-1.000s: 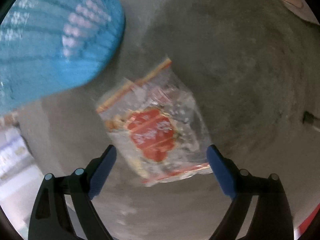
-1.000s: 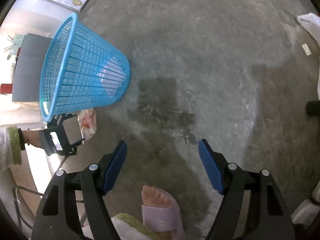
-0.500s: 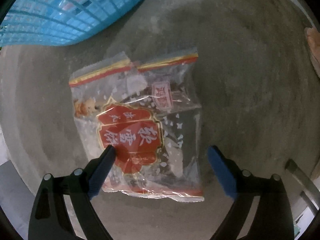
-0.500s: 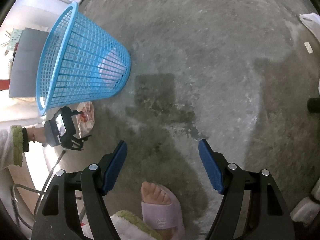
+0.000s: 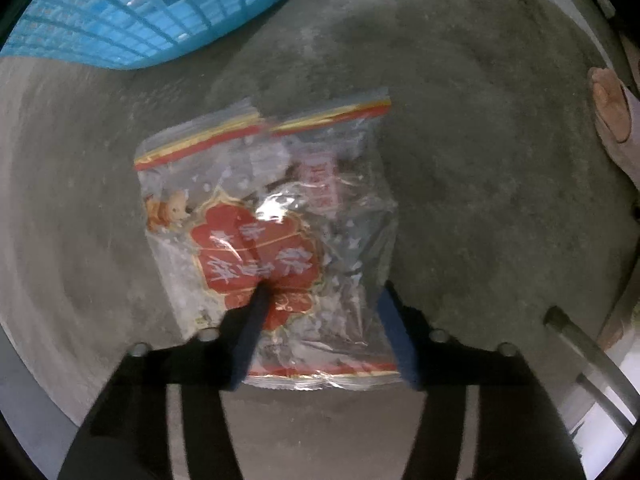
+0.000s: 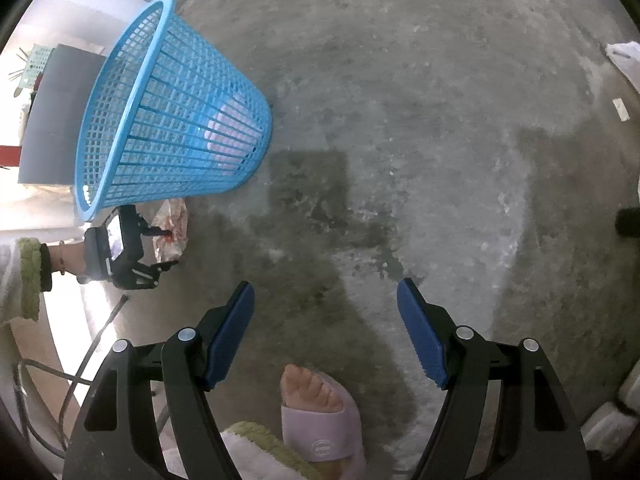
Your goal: Collect trash
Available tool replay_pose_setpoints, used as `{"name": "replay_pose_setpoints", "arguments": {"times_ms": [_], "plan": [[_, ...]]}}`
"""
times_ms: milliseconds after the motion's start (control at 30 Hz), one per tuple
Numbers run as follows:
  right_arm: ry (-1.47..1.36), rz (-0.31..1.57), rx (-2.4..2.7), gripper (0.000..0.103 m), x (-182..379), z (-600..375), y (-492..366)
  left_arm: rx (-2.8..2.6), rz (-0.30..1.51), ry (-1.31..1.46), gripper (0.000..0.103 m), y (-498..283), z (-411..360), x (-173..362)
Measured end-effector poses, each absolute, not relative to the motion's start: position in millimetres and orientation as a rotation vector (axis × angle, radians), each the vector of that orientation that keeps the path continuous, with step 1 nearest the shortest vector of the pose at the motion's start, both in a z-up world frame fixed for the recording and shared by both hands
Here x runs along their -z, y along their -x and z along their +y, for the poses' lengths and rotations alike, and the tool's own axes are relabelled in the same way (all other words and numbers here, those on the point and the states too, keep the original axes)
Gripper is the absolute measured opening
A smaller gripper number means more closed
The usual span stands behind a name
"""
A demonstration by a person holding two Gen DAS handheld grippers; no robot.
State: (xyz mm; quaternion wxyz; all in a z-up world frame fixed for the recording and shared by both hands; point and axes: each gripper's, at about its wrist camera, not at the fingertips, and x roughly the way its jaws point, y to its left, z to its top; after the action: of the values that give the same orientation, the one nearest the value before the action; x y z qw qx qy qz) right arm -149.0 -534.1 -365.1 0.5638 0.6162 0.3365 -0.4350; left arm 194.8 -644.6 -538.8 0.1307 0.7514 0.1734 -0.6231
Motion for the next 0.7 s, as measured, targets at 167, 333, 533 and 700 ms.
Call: {"name": "replay_pose_setpoints", "arguments": {"times_ms": [167,333,533,700], "plan": [[-1.38,0.821,1.028,0.07,359.8,-533.1,136.8,1.77,0.393,-2.282,0.019,-200.2,-650.5,533.1],[-1.325,0.824,1.004,0.069,348.8,-529.2,123.7,1.682,0.319,-2.426,0.012,-205.3,-663.9,502.2],[-1.267,0.775,0.985,0.069,315.4,-520.5,120.5,1.5,0.136,-2.544,0.01,-225.4,-689.3,432.6],[-1.202,0.699,0.989,0.069,274.0,-515.4,126.0,1.279,-0.018,-2.456,0.01,-244.3,-730.6,355.7]]}}
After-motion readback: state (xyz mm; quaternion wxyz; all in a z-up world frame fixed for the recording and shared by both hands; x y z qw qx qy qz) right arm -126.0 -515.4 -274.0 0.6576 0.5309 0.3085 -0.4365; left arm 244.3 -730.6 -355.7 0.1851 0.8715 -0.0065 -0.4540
